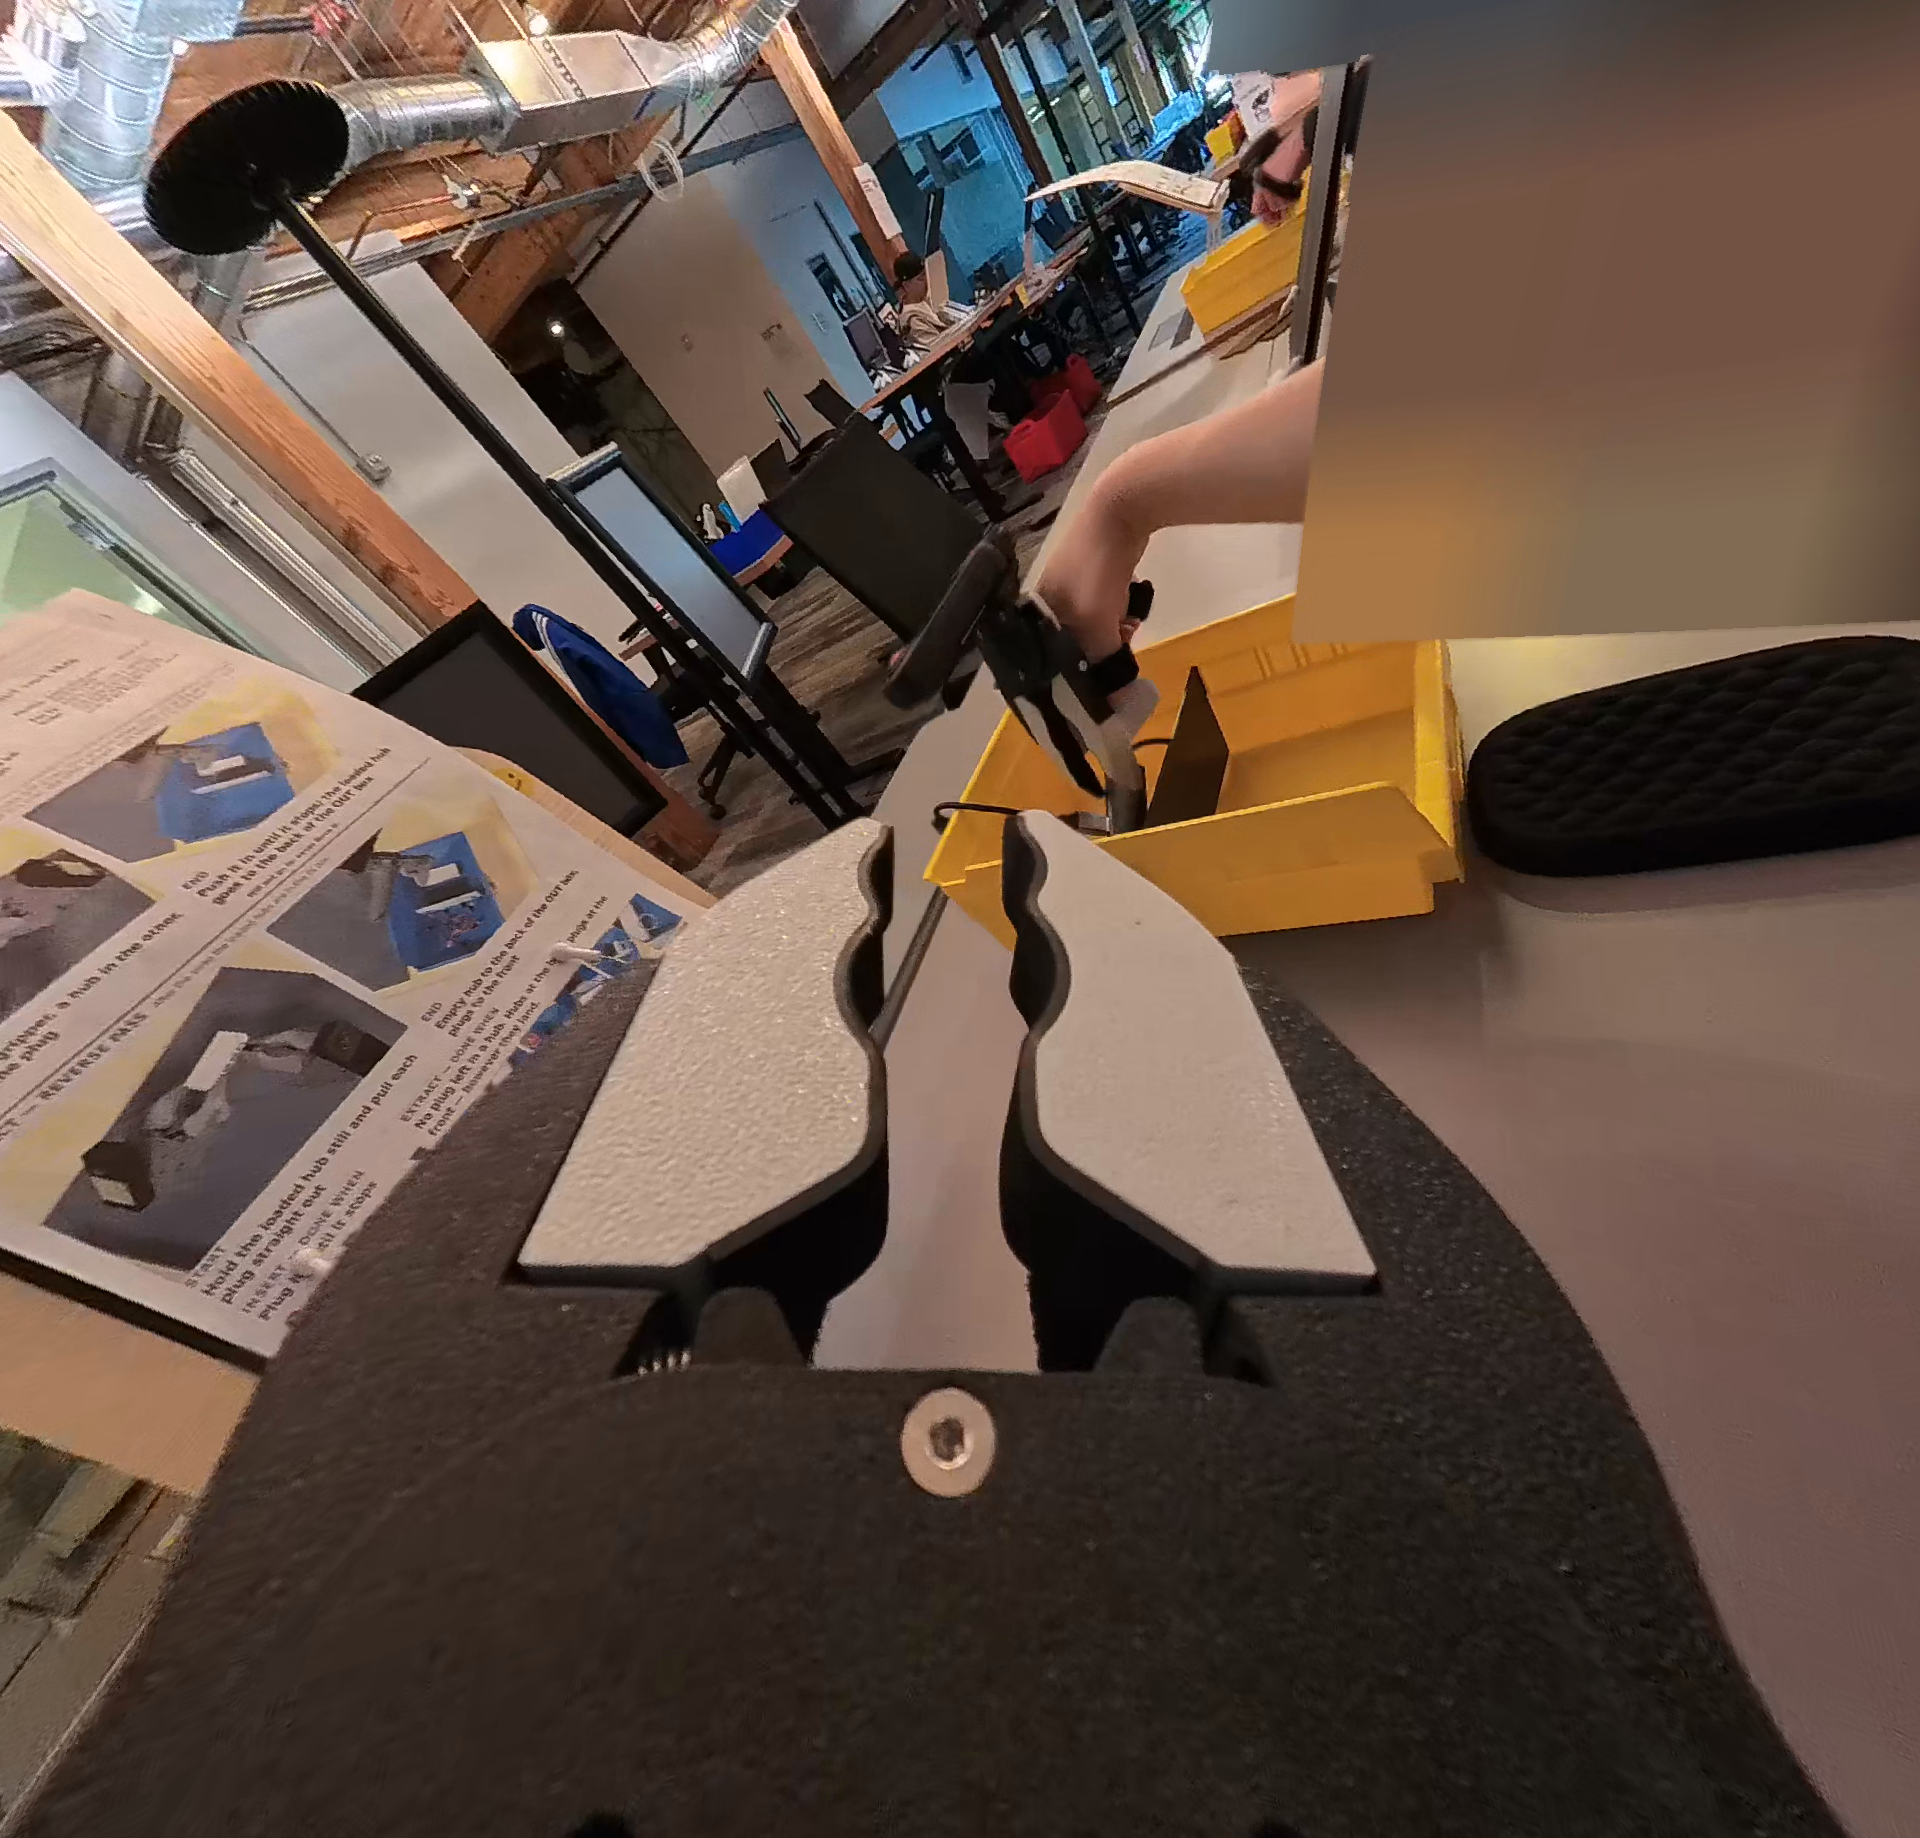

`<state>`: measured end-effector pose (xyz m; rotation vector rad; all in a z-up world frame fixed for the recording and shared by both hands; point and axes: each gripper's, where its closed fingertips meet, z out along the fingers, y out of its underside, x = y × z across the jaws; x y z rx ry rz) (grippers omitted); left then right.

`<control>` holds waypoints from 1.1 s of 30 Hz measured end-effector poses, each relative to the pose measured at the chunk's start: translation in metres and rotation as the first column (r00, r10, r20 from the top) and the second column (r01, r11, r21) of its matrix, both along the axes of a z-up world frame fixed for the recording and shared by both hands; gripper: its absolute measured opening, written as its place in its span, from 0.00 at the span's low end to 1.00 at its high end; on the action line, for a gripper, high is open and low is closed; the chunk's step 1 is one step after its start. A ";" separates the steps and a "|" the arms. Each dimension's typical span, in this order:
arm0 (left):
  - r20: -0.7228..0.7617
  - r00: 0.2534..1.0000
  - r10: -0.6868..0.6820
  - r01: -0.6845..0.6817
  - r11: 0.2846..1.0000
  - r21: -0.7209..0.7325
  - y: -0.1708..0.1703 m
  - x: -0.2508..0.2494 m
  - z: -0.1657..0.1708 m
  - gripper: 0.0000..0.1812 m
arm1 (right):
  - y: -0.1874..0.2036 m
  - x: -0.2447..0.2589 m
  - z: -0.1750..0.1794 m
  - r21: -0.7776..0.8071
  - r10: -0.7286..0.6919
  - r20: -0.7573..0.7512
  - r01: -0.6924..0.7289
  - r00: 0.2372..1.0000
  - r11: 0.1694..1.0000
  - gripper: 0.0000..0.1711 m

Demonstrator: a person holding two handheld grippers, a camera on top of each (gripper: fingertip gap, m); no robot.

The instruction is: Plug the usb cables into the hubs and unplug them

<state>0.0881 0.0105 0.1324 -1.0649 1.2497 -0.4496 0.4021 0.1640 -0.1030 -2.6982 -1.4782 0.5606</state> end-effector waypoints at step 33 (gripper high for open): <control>-0.076 0.975 0.207 -0.212 0.975 -0.062 0.039 -0.015 -0.015 0.09 | 0.025 -0.045 0.087 0.300 0.060 -0.374 0.060 0.926 0.952 0.06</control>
